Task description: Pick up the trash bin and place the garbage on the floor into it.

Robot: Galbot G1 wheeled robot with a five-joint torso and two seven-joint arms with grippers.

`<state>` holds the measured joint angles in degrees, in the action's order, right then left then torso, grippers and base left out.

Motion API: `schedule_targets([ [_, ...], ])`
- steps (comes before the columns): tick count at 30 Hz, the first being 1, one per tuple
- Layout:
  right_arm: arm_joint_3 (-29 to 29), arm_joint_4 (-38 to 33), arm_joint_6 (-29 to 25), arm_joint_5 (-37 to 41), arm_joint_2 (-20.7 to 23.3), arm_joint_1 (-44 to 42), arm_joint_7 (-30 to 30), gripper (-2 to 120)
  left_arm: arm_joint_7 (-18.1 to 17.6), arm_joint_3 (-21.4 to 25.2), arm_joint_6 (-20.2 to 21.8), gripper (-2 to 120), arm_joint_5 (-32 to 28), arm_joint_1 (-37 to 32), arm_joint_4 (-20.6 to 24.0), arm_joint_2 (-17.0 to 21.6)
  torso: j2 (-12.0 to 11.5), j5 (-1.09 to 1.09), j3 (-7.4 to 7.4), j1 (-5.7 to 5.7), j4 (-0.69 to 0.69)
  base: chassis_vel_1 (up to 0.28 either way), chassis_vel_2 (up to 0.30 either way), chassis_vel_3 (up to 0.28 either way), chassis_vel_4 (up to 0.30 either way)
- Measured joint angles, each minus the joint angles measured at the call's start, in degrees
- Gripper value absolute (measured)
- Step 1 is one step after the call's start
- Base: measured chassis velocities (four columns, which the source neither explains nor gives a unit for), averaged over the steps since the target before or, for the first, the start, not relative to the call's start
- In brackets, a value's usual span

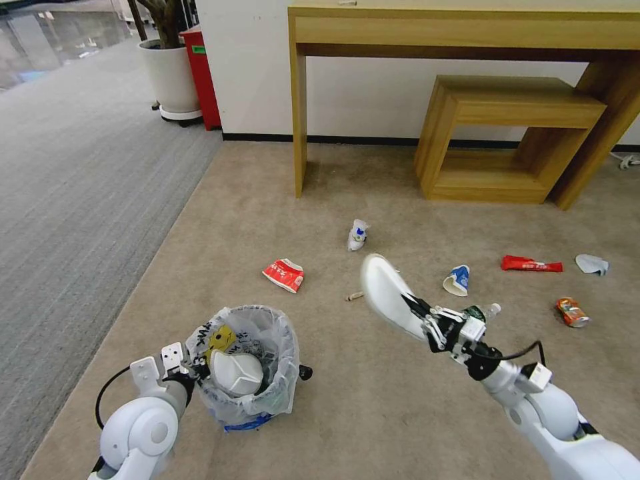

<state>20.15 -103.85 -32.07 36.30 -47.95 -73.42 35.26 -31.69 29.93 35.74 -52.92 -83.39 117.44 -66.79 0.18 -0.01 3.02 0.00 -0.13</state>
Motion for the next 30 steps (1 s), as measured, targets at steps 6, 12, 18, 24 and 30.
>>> schedule_targets([
  [6,-6.32,-3.21,1.65,3.16,3.98,6.23,-0.77,0,0.58,-1.82,0.16,0,1.16,-0.09,0.74,0.46,0.00,0.01,0.00,0.00,0.01,0.000,0.000,0.000,0.000],
  [12,-10.71,-4.75,2.74,4.12,3.80,9.25,-3.00,0,0.60,-3.03,0.34,0,1.46,0.74,0.79,-0.15,0.00,0.00,0.00,0.00,0.00,0.000,0.000,0.000,0.000],
  [18,-16.44,-5.88,2.97,3.83,1.95,12.44,-5.09,0,0.61,-4.57,0.41,0,2.11,1.63,0.32,-1.12,0.00,0.01,0.00,0.00,-0.01,0.000,0.000,0.000,0.000],
  [24,-20.82,-5.90,2.86,4.28,1.29,15.58,-5.91,0,0.64,-5.67,0.45,0,2.78,2.05,0.25,-1.90,0.00,0.00,0.00,0.00,0.00,0.000,0.000,0.000,0.000],
  [30,-27.36,-6.30,3.27,6.88,0.28,21.17,-8.00,0,0.30,-6.20,0.70,0,2.23,3.01,0.87,-1.12,0.00,0.00,0.00,0.00,0.00,0.000,0.000,0.000,0.000],
])
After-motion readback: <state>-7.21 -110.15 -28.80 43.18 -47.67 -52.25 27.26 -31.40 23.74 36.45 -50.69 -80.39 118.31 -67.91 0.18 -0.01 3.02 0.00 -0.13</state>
